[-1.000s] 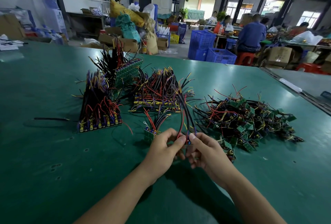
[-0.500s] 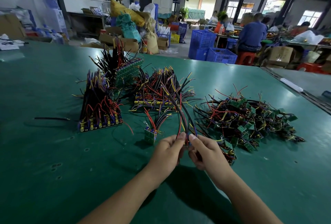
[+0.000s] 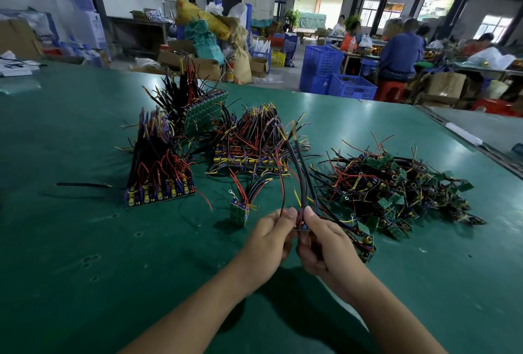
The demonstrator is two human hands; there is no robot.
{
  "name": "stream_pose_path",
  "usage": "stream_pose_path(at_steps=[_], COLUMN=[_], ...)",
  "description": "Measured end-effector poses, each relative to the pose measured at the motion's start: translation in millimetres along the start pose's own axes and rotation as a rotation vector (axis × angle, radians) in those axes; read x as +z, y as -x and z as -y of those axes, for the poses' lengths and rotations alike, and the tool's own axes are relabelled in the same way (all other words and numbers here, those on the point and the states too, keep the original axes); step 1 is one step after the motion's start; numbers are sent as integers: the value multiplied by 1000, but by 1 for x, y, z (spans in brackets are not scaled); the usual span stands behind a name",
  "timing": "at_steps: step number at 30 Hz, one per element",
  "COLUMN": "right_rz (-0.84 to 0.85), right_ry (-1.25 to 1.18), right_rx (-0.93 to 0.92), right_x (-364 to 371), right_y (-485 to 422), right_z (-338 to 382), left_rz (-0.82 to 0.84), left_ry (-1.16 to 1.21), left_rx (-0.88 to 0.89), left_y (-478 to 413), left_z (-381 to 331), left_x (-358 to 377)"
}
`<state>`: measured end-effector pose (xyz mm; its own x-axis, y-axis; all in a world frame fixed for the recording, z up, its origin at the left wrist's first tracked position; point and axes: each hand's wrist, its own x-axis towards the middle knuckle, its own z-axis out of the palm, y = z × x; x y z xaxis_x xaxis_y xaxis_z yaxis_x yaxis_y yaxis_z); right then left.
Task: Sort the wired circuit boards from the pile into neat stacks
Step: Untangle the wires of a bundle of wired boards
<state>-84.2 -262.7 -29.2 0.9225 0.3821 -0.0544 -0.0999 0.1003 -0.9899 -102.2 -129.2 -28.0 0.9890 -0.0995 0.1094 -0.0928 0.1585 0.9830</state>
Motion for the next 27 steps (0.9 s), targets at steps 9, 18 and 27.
stream_pose_path(at_steps=[9, 18, 27], right_rz=[29, -204, -310], right_ry=[-213, -198, -314], right_rx=[20, -42, -115], right_x=[2, -3, -6], right_y=[-1, -9, -8], right_z=[-2, -5, 3], left_rz=[-87, -213, -316], left_ry=[205, 69, -152], left_rx=[-141, -149, -56], left_y=[-4, -4, -9], left_z=[1, -3, 13], left_x=[3, 3, -5])
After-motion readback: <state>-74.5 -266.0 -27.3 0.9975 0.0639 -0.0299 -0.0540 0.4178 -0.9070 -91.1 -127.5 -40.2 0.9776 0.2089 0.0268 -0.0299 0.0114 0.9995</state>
